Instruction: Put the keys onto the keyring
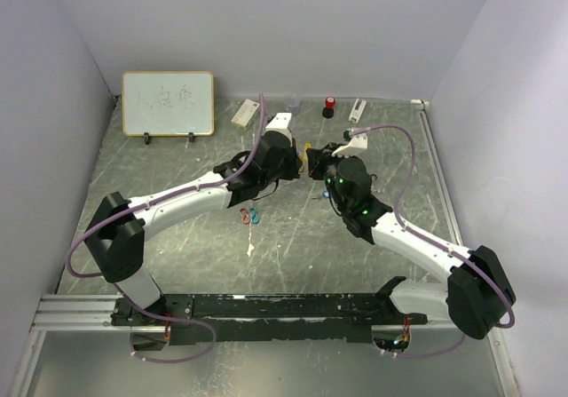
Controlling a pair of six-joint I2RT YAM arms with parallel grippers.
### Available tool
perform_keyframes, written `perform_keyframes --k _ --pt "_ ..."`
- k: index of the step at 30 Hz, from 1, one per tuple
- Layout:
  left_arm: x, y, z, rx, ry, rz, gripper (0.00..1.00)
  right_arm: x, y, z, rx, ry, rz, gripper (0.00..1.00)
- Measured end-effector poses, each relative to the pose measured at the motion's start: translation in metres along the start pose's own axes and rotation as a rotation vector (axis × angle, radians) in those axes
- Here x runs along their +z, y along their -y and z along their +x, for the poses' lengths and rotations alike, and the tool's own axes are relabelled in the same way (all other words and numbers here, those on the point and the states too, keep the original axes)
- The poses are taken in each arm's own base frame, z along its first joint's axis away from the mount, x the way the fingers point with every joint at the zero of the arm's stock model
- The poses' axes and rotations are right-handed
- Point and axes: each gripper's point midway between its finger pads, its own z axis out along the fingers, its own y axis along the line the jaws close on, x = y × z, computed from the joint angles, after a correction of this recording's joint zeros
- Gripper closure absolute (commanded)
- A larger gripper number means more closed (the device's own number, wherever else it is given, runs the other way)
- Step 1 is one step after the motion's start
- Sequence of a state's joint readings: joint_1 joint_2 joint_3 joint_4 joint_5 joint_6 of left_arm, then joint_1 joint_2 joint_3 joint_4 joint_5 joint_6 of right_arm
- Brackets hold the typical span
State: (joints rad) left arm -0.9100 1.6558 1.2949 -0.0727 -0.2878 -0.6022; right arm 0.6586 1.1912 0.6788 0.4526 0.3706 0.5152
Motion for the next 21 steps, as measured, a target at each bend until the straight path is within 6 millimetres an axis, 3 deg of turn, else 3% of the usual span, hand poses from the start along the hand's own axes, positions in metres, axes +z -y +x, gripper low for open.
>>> perform_keyframes --k 21 --pt "0.001 -0.004 -0.003 -0.003 0.018 -0.026 0.93 -0.006 -0.006 -0.008 0.007 0.007 -0.026 1.00"
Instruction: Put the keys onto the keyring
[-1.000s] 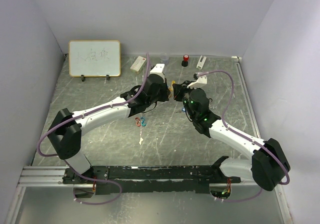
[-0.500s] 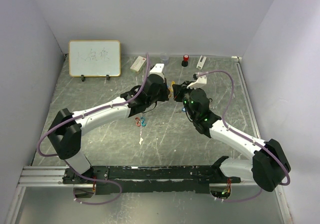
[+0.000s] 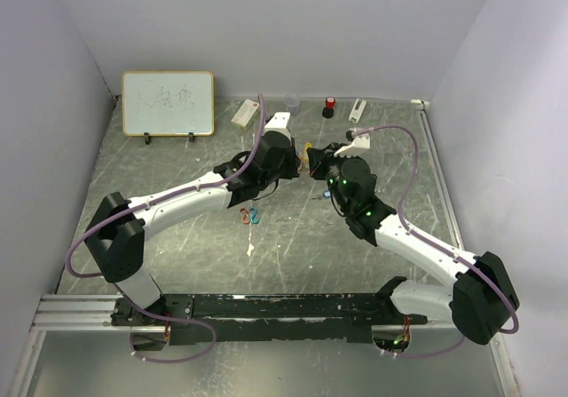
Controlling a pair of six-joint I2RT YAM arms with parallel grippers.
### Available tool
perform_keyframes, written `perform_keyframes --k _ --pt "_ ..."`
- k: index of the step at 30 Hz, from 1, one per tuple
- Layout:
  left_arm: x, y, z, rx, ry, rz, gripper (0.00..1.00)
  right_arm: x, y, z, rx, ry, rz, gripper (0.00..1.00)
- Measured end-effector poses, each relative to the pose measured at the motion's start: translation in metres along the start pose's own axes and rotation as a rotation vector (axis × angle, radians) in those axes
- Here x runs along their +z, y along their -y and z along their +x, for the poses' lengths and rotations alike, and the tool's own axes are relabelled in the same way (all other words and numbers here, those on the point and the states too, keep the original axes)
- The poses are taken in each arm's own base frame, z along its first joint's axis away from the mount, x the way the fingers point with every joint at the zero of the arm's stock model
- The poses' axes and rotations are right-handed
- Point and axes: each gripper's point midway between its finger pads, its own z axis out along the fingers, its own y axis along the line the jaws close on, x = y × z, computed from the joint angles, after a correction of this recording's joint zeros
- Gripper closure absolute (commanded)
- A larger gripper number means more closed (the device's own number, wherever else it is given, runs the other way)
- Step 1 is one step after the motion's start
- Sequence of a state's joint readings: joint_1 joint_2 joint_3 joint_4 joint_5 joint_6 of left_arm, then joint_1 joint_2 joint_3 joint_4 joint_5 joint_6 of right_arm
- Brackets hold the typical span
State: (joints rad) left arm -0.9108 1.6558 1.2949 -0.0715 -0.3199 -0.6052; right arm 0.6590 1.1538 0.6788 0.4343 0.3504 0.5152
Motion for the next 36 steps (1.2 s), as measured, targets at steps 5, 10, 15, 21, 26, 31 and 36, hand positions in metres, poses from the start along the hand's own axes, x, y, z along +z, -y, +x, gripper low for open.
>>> perform_keyframes --k 5,10,15,21,26,31,36 --pt "0.0003 -0.0006 -0.0007 -0.006 0.002 -0.002 0.93 -0.0010 0.0001 0.0012 -0.003 -0.007 0.000 1.00" --pt "0.0007 -0.0014 -0.0017 -0.008 0.005 -0.003 0.93 -0.0014 0.0016 0.0040 -0.008 -0.018 0.005 1.00" --pt "0.0007 0.0001 -0.0022 -0.009 0.005 0.004 0.93 -0.0013 0.0021 0.0042 -0.008 -0.017 0.008 1.00" --pt "0.0006 0.0014 -0.0015 -0.009 0.000 0.012 0.93 0.0000 0.0038 0.0069 -0.012 -0.022 0.016 1.00" --pt "0.0004 0.0027 -0.0011 -0.010 -0.002 0.019 0.93 0.0011 0.0066 0.0083 -0.017 -0.022 0.029 1.00" --pt "0.0004 0.0043 -0.0013 -0.011 -0.003 0.027 0.93 0.0032 0.0081 0.0074 -0.022 -0.018 0.041 1.00" --pt "0.0003 0.0051 -0.0011 -0.012 -0.004 0.031 0.93 0.0035 0.0092 0.0057 -0.028 -0.011 0.048 1.00"
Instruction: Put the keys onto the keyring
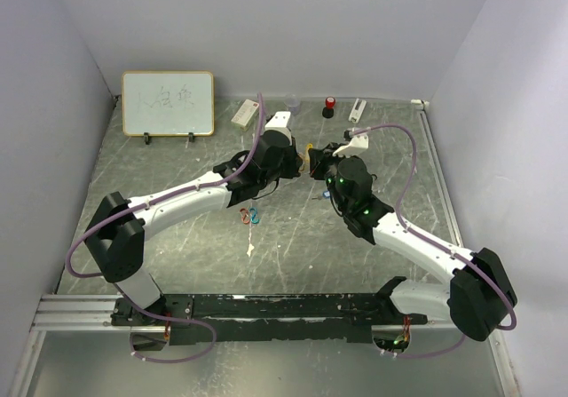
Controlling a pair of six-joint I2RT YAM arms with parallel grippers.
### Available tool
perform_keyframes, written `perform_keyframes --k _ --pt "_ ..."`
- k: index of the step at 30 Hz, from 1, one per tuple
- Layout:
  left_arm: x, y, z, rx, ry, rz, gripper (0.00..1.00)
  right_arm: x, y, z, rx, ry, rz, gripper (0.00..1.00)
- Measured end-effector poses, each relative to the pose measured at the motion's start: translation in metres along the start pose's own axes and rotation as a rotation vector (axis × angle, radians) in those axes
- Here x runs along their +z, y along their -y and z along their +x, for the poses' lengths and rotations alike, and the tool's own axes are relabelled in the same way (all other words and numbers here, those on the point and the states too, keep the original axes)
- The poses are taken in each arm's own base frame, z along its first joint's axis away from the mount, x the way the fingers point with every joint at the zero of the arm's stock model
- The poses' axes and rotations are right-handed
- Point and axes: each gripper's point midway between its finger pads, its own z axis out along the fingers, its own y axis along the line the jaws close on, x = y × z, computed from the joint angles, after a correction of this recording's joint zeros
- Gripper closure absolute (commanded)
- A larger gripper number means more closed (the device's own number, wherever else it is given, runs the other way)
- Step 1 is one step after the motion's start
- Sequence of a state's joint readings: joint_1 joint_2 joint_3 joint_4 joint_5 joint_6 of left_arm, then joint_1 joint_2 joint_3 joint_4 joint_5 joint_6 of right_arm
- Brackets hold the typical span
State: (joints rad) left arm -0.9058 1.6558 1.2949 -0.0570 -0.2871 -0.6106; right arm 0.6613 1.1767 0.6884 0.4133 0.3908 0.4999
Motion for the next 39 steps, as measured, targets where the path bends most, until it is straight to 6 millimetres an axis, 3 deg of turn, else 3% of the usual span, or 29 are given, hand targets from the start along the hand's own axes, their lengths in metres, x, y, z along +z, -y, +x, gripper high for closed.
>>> perform_keyframes --k 39 --pt "0.0046 0.0006 0.0084 0.006 -0.016 0.000 0.93 0.0010 0.0013 0.0014 -0.005 -0.001 0.006 1.00"
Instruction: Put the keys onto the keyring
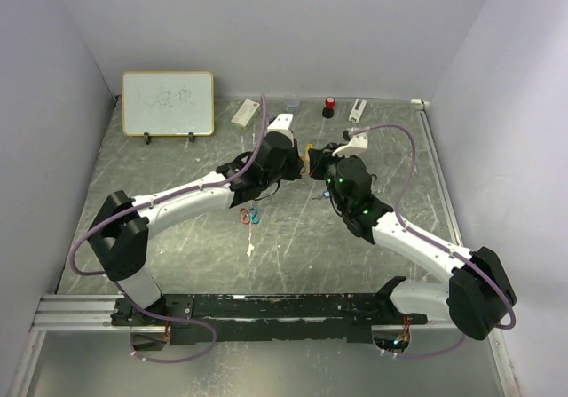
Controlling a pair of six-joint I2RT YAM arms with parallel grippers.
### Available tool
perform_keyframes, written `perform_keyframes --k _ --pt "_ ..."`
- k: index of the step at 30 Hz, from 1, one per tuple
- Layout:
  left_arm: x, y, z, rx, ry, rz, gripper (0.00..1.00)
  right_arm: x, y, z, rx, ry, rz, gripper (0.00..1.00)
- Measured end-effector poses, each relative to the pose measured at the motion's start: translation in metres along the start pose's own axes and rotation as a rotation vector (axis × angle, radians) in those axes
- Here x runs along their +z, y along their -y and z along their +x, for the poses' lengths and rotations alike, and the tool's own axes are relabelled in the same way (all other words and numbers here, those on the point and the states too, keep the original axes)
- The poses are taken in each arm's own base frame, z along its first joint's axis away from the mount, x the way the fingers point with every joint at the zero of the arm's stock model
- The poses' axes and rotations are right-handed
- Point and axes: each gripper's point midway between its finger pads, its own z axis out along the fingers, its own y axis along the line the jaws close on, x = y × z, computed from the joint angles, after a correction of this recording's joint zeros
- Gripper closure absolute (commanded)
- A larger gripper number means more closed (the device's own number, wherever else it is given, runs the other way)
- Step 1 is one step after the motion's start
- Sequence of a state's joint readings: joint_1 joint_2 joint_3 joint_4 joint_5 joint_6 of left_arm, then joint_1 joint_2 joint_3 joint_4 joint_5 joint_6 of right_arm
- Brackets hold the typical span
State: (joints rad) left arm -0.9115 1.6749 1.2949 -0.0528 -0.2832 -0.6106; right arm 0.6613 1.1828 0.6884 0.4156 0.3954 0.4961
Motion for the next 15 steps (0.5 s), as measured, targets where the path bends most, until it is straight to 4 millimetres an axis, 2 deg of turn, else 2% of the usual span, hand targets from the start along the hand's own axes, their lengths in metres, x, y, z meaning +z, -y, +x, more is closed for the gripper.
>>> perform_keyframes --k 15 --pt "0.0002 0.0002 -0.0010 -0.001 0.004 0.000 0.93 0.0007 -0.0026 0.0031 -0.001 -0.011 -0.015 1.00"
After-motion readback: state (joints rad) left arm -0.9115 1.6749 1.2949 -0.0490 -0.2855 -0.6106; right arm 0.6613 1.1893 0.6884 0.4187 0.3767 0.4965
